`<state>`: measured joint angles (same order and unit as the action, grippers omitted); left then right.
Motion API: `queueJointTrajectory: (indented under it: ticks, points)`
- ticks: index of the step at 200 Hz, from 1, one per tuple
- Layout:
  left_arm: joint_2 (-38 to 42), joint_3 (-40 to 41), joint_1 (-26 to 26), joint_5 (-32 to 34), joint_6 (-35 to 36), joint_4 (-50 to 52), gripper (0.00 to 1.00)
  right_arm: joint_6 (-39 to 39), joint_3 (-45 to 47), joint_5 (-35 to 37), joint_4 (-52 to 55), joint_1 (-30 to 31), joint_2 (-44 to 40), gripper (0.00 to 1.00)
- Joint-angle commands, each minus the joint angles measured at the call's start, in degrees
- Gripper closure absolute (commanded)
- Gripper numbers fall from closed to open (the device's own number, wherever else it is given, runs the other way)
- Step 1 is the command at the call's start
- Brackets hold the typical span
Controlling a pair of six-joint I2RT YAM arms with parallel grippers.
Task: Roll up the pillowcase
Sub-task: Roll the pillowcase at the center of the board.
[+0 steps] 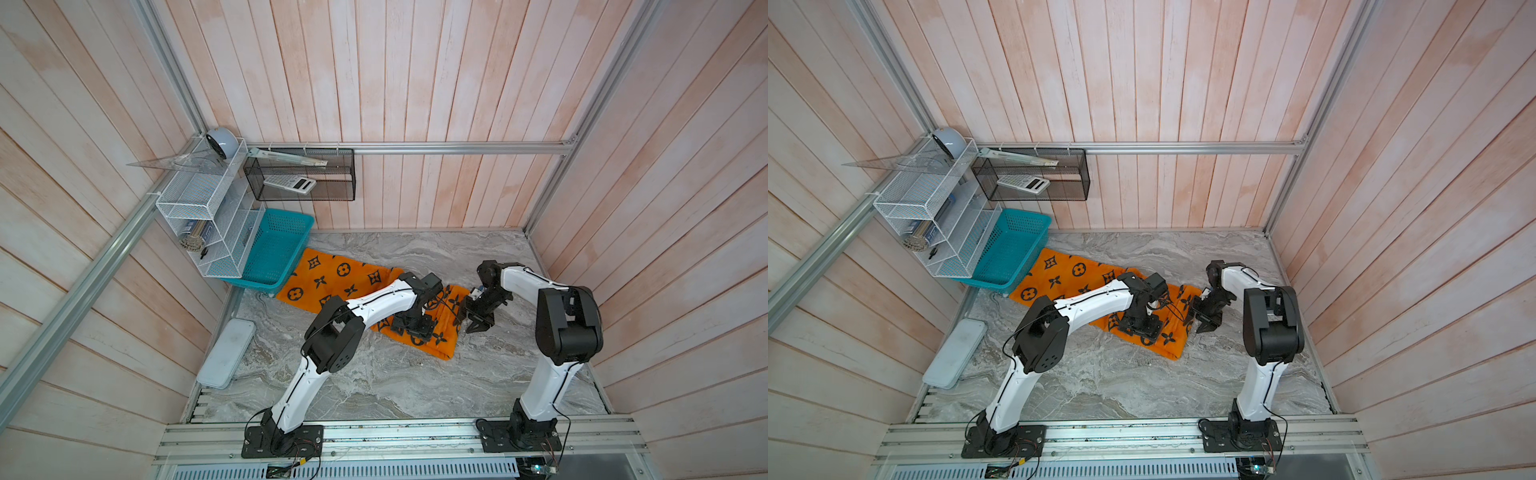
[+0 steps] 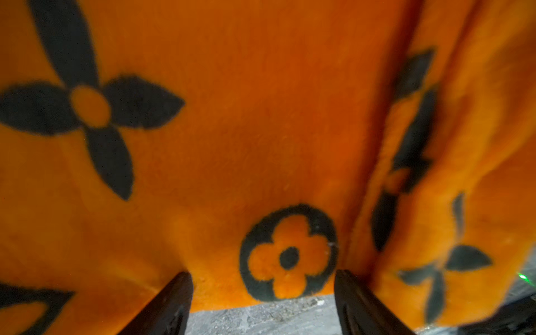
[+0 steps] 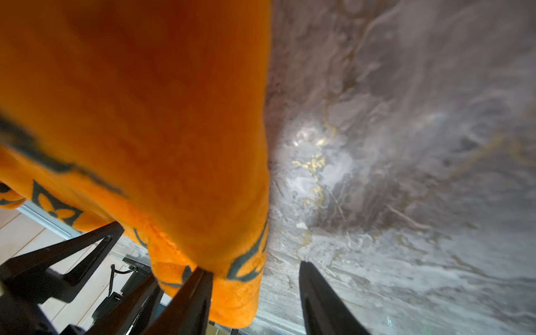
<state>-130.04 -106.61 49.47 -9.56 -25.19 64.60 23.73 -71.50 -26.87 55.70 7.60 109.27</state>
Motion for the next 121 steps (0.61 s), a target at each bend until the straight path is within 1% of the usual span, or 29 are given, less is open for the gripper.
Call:
queueJointTrajectory:
  ticks: [1, 13, 27, 40, 47, 57, 72, 96, 121]
  points:
    - [0.1, 2.1, 0.0, 0.6, -1.1, -2.2, 0.18, -0.5, 0.3, 1.2, -1.2, 1.7, 2.1, 0.46]
    - [0.7, 3.2, 0.0, 1.5, -1.6, -2.7, 0.19, -0.1, 0.5, 2.0, -1.5, 2.5, 3.4, 0.46]
    - [2.5, 4.3, -0.4, 2.1, -2.3, -3.4, 0.19, 0.1, 0.6, 2.3, -2.1, 3.4, 4.5, 0.49]
    - [5.3, 5.4, -1.4, 2.2, -3.0, -4.3, 0.19, 0.6, 1.1, 2.9, -2.7, 3.7, 4.8, 0.57]
    - [6.8, 5.7, -2.2, 2.5, -3.3, -4.5, 0.19, 1.0, 1.6, 2.9, -3.0, 3.7, 4.7, 0.66]
    - [8.9, 5.9, -3.6, 2.1, -3.8, -4.6, 0.18, 1.9, 2.1, 3.9, -3.2, 3.6, 4.3, 0.83]
    - [12.0, 5.8, -6.3, 0.4, -4.8, -4.8, 0.17, 3.1, 2.9, 5.5, -3.3, 3.4, 2.8, 1.00]
    - [15.7, 5.2, -10.2, -0.4, -5.2, -4.9, 0.16, 5.2, 4.2, 7.4, -2.1, 2.3, -0.4, 1.00]
    - [16.8, 4.9, -12.8, -0.5, -4.2, -4.3, 0.16, 5.3, 5.0, 11.6, 2.7, 0.5, -4.1, 1.00]
